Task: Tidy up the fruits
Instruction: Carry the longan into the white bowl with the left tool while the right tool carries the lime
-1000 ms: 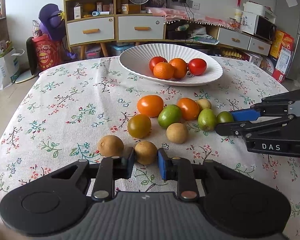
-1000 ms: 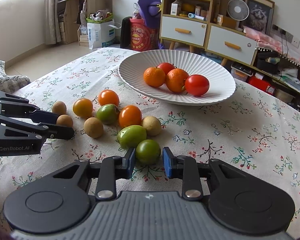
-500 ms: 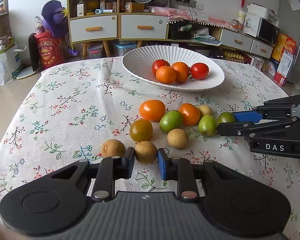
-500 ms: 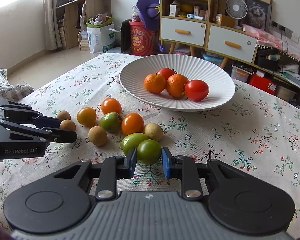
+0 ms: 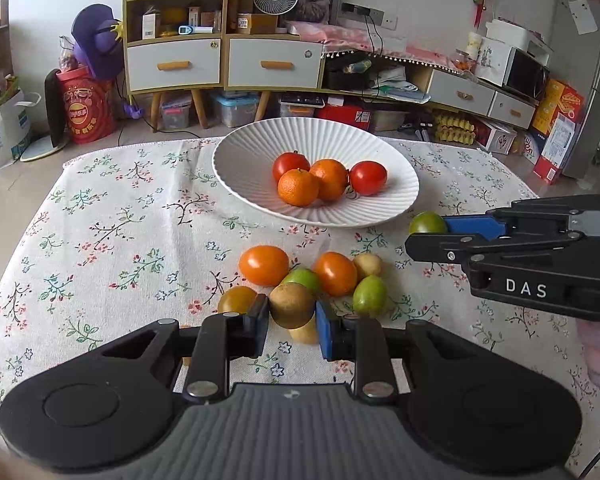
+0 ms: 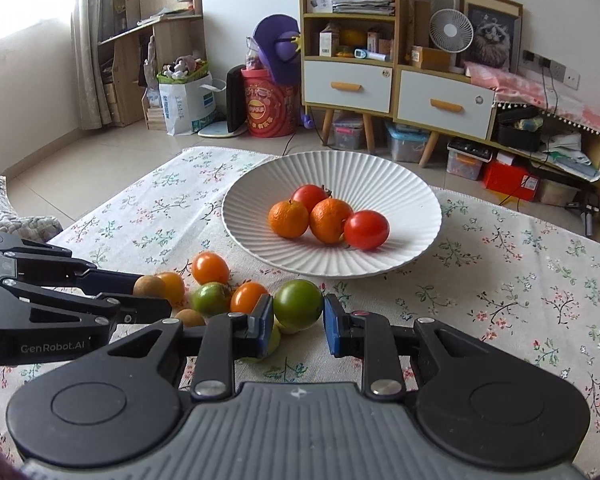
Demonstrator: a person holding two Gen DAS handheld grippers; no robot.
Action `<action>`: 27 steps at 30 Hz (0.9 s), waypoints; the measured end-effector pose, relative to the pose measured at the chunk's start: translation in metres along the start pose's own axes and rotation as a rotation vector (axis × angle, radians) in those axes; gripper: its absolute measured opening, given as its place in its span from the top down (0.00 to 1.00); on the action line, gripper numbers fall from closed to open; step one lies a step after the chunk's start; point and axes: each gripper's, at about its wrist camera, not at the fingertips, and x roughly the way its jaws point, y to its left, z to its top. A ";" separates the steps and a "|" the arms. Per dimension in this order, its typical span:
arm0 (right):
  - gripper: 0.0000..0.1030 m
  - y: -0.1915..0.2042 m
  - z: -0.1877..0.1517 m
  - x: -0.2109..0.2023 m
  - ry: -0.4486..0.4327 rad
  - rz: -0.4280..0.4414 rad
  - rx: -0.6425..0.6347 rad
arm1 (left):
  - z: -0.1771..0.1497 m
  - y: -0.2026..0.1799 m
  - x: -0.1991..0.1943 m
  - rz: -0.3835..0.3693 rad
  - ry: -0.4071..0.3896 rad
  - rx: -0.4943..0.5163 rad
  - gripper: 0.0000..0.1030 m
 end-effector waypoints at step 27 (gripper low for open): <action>0.77 -0.077 0.041 0.046 0.000 -0.023 0.281 | 0.086 -0.001 0.047 -0.077 0.007 -0.162 0.85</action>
